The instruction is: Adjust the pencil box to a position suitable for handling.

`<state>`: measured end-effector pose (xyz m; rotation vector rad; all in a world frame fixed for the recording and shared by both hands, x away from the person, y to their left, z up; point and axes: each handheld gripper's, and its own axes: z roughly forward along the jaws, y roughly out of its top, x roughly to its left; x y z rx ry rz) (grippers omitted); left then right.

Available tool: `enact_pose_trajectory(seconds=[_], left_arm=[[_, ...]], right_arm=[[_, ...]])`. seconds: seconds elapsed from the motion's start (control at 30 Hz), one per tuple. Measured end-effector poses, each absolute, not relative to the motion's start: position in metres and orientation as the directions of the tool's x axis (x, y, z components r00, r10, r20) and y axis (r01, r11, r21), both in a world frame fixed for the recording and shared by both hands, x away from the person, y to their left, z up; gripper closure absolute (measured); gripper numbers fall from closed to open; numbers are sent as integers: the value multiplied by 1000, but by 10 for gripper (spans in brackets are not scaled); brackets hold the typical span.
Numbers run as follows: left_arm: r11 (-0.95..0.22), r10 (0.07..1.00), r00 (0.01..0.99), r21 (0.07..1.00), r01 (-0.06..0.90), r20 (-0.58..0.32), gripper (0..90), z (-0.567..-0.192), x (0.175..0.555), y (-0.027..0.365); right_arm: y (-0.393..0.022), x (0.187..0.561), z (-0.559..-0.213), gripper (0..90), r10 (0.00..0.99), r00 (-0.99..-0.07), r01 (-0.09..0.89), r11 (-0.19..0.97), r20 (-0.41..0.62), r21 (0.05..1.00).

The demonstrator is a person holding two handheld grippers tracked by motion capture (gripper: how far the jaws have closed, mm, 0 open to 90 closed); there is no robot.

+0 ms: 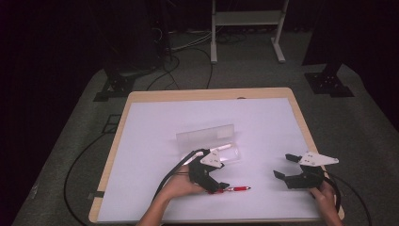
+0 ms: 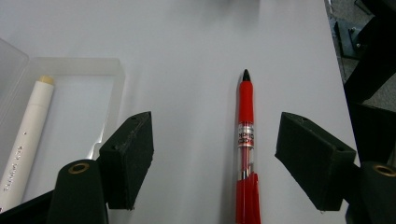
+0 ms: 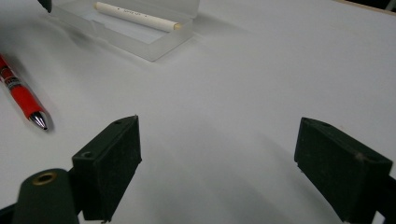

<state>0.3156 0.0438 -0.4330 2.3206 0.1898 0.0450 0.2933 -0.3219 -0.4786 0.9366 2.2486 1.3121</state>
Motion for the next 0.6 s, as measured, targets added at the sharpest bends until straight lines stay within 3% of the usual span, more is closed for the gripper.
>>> enact_pose_trajectory(seconds=[0.6], left_arm=[[-682, 136, 990, 721, 123, -40, 279, -446, 309, 37]], right_arm=[[-322, 293, -479, 138, 705, -710, 356, 346, 10, 868]])
